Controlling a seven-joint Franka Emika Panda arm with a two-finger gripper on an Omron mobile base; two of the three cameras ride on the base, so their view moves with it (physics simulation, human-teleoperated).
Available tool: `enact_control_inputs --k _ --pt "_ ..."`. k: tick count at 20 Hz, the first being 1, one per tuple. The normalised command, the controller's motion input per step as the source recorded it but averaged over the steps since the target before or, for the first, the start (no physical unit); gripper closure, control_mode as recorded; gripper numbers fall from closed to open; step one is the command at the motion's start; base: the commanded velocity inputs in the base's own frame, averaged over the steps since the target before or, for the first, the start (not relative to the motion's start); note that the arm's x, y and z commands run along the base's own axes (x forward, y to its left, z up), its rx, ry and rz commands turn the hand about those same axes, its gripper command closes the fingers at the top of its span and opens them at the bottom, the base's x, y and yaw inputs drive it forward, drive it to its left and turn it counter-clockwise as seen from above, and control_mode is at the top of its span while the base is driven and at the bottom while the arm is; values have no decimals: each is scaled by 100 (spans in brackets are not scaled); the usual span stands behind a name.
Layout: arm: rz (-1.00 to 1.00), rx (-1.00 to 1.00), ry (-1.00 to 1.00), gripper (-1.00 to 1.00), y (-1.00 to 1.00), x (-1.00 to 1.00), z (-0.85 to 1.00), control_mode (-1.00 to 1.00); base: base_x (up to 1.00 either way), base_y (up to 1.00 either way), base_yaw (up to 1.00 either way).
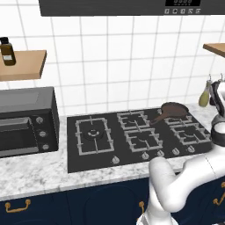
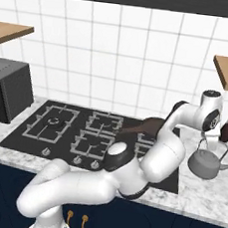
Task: Pick the kettle from the counter and place it on a stove burner. Then turn the burner on.
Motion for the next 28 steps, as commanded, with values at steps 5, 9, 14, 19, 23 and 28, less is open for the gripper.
enact_control_inputs --k 5,9,14,19,23,28 --pt "0 0 0 100 22 0 15 -100 0 0 0" --pt "0 -8 0 100 98 0 47 -100 0 0 0" --pt "0 -12 -1 100 100 0 77 -100 0 0 0" --pt "0 -11 -5 100 100 0 81 -100 0 0 0" --pt "0 0 -8 100 100 0 30 -100 0 0 0" --pt "0 0 -7 100 100 0 12 -100 0 0 0"
